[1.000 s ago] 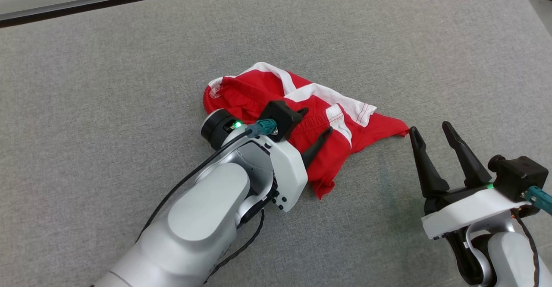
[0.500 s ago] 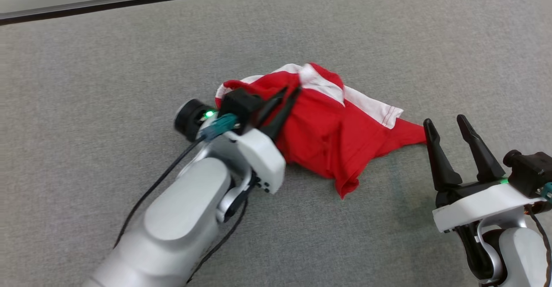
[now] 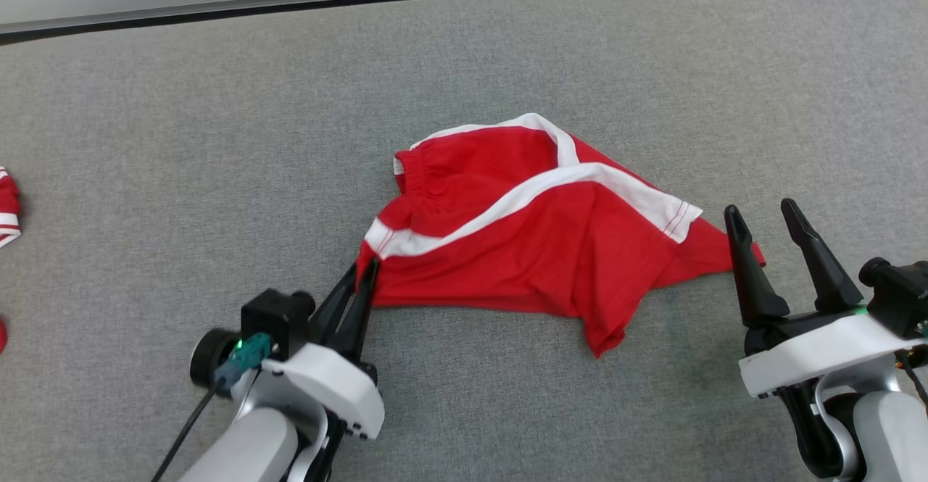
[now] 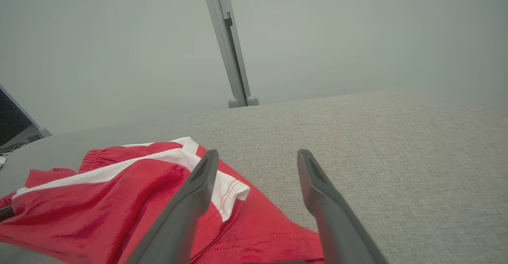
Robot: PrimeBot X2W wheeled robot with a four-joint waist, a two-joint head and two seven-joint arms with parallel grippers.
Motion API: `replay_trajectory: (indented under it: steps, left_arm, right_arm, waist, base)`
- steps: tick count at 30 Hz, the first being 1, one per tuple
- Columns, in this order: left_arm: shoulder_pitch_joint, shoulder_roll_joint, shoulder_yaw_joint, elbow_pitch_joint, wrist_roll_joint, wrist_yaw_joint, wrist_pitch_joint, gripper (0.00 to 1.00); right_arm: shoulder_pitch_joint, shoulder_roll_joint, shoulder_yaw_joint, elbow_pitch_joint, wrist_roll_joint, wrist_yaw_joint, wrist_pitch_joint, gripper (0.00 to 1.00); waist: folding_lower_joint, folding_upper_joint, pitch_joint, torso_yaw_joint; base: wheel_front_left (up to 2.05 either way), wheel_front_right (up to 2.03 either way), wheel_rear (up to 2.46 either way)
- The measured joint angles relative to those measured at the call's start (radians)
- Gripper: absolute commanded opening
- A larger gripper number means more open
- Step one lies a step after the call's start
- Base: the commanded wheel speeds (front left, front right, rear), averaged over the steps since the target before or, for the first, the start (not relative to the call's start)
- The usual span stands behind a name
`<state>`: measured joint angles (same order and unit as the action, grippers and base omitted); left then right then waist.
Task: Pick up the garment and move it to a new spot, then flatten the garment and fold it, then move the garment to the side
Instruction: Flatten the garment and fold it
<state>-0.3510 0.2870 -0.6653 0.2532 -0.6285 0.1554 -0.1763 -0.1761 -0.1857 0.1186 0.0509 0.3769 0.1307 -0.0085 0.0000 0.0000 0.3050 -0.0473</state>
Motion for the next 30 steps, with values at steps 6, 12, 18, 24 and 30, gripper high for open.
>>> replay_trajectory:
  steps: [6,12,18,24,30]
  left_arm:
    - [0.077,-0.009,-0.010,0.016,-0.021,0.027,0.003,0.74]
    - [0.099,-0.037,0.026,0.009,-0.019,0.061,-0.059,1.00]
    - [0.102,-0.040,0.142,-0.076,0.063,0.110,-0.084,1.00]
    - [0.156,-0.042,0.297,-0.181,0.164,0.121,-0.087,1.00]
    - [0.203,-0.020,0.375,-0.201,0.207,0.088,-0.087,1.00]
  right_arm:
    - [0.015,-0.003,0.001,0.000,-0.001,0.000,0.010,1.00]
    - [0.031,-0.005,0.002,-0.004,-0.006,0.000,0.022,1.00]
    - [0.045,-0.011,-0.005,-0.015,-0.014,0.000,0.032,1.00]
    - [0.058,-0.014,-0.010,-0.031,-0.026,0.000,0.046,1.00]
    - [0.075,-0.016,-0.005,-0.046,-0.038,0.000,0.060,1.00]
  waist:
    - [0.0000,0.0000,-0.024,0.011]
    - [0.0000,0.0000,-0.056,0.016]
    - [0.0000,0.0000,-0.089,0.021]
    - [0.0001,0.0000,-0.120,0.023]
    - [0.0000,0.0000,-0.143,0.030]
  base:
    - [0.00,0.00,0.00]
    - [0.00,0.00,0.00]
    - [0.00,0.00,0.00]
    - [0.00,0.00,0.00]
    - [0.00,0.00,0.00]
